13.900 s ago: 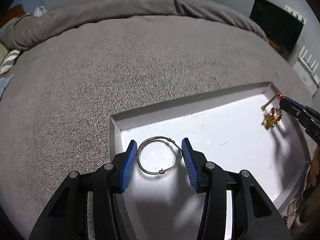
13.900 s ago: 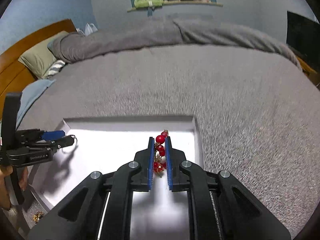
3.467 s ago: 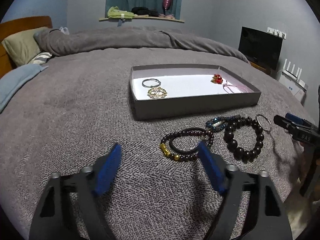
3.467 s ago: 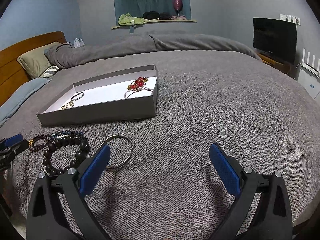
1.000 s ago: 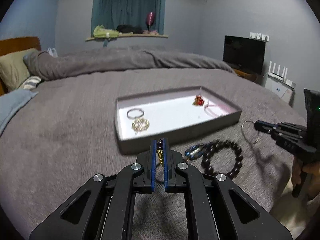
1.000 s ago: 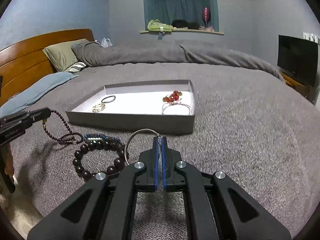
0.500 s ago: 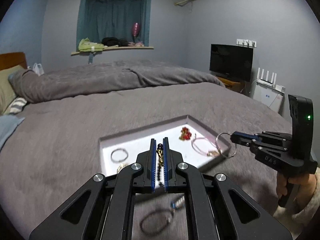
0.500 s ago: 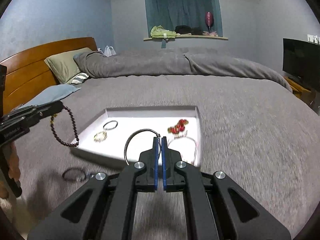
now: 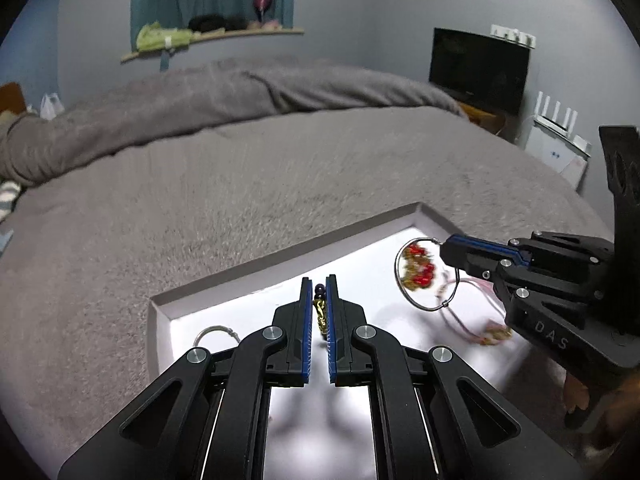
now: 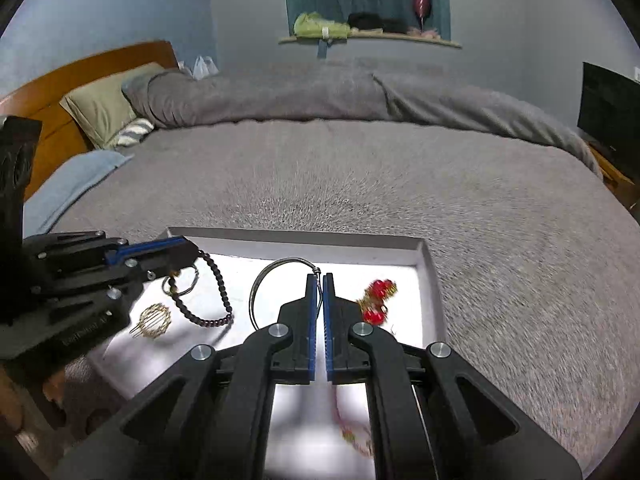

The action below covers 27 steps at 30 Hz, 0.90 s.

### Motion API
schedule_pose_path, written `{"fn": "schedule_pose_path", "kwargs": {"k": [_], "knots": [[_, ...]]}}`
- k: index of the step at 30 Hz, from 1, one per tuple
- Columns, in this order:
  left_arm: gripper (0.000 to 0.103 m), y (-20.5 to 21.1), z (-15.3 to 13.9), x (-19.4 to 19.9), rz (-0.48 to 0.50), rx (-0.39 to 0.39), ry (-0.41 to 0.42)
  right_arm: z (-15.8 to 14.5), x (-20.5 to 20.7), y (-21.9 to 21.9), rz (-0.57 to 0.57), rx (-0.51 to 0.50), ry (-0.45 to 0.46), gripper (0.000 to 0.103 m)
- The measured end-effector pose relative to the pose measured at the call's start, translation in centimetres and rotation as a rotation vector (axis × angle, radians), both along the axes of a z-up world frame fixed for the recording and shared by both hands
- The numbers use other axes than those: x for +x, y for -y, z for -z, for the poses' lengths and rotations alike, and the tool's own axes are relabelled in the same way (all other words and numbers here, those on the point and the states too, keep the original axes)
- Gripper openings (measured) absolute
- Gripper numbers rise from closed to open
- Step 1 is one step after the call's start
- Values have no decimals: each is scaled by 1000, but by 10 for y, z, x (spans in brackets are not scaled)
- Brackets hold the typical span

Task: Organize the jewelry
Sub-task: 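Carry the bracelet and bangle over the tray and open both grippers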

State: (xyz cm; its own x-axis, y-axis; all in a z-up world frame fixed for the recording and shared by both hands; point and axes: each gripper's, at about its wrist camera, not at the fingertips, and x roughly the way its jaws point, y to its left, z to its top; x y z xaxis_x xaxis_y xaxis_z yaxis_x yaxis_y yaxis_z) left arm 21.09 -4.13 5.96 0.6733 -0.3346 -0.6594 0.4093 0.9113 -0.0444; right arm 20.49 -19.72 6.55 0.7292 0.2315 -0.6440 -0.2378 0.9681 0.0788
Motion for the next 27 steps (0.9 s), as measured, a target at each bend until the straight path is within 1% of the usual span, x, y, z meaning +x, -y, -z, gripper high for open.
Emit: {"fn": "schedule_pose_path", "kwargs": {"k": [2, 4, 5, 6, 9, 12, 17, 20, 23, 27], "knots": [[7, -5, 3, 11, -14, -27, -32, 2, 14, -6, -3, -20, -34, 3], [7, -11, 7, 22, -36, -38, -68, 6, 23, -11, -9, -45, -64, 3], [7, -13, 8, 25, -46, -34, -82, 9, 30, -15, -8, -71, -90, 3], [7, -15, 12, 29, -67, -9, -103, 11, 34, -18, -10, -85, -109, 3], [7, -23, 19, 32, -95, 40, -126, 18, 45, -24, -20, -115, -166, 3], [7, -33, 26, 38, -119, 34, -163, 24, 51, -29, -28, -135, -195, 3], [7, -34, 38, 47, -134, 61, -195, 32, 60, -28, -11, -113, -247, 3], [7, -30, 41, 51, -137, 78, -208, 37, 68, -23, 21, -81, -286, 3], [7, -23, 44, 54, -138, 125, -223, 41, 73, -17, 51, -43, -317, 3], [7, -14, 49, 54, -124, 188, -225, 42, 74, -15, 58, -24, -325, 3]]}}
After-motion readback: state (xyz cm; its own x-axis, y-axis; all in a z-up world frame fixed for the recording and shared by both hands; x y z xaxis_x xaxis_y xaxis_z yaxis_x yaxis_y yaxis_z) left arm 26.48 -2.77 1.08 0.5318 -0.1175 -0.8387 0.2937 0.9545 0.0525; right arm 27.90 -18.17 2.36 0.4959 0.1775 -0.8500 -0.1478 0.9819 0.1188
